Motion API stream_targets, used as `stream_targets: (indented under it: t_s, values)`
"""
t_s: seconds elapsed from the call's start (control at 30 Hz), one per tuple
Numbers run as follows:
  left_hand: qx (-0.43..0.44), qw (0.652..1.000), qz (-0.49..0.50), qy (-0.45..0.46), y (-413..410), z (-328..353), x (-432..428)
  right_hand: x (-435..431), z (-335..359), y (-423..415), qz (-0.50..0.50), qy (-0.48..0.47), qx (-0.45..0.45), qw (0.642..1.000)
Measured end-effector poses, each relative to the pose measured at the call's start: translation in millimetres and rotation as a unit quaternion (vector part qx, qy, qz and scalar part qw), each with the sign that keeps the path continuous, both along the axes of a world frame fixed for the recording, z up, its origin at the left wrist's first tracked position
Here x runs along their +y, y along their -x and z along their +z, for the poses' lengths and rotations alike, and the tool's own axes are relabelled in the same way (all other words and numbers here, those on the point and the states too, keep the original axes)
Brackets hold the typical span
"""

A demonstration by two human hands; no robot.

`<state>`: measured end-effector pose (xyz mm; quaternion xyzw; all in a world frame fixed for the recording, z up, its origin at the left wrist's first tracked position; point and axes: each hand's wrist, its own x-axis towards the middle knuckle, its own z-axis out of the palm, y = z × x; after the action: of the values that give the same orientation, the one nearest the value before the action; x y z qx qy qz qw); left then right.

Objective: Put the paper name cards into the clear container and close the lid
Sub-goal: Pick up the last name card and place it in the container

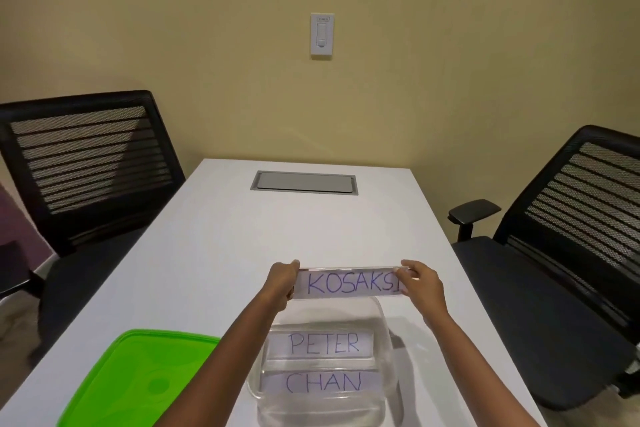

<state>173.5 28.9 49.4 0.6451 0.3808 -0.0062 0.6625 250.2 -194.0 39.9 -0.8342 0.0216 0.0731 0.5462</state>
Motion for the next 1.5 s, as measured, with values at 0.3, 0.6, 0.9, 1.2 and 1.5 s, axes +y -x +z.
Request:
stream_targets:
  t_s: [0.3, 0.6, 0.9, 1.2, 1.5]
  values:
    - [0.002, 0.995, -0.012, -0.104, 43, -8, 12, 19, 1, 41, -0.011, 0.047, -0.035, 0.998]
    - [0.035, 0.969, -0.019, -0.243, 71, -8, 15, 35, -13, 71, 0.076, 0.126, 0.015, 0.989]
    - [0.128, 0.955, -0.075, -0.258, 69, -32, 6, 41, -28, 71, 0.092, 0.166, 0.058, 0.98]
    - [0.179, 0.932, -0.147, -0.277, 53, -48, -8, 53, -47, 61, 0.108, 0.213, 0.082, 0.968]
    - [0.205, 0.909, -0.176, -0.318, 48, -63, -13, 62, -65, 63, 0.119, 0.241, 0.1, 0.958]
